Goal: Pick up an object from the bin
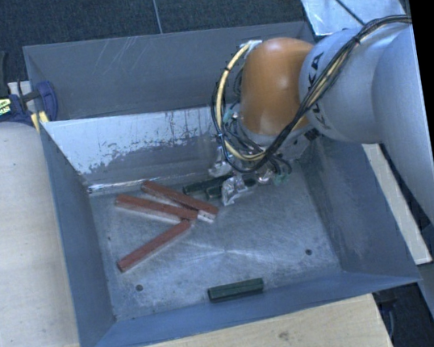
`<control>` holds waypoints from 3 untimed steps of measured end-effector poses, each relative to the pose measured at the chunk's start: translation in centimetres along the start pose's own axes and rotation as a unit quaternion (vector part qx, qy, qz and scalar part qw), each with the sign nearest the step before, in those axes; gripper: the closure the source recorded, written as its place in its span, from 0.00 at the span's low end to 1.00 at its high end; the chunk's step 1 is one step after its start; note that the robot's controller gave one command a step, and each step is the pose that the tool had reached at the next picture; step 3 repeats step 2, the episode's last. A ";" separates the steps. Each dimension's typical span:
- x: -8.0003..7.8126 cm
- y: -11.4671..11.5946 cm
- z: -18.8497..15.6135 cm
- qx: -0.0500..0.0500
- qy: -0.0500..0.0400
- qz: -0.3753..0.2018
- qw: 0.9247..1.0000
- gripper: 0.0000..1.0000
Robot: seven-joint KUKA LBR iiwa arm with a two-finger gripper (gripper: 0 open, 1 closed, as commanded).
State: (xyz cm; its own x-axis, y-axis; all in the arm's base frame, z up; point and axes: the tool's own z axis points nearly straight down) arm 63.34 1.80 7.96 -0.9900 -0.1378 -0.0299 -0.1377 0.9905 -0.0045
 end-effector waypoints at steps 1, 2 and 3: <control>0.0 0.0 0.0 0.000 0.000 0.000 1.000 1.00; 0.8 1.2 -14.9 -0.002 0.013 0.017 1.000 1.00; 0.8 1.2 -14.9 -0.002 0.013 0.017 1.000 1.00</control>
Offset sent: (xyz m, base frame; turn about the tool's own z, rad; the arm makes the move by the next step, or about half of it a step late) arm -0.0146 0.0115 0.1485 0.0350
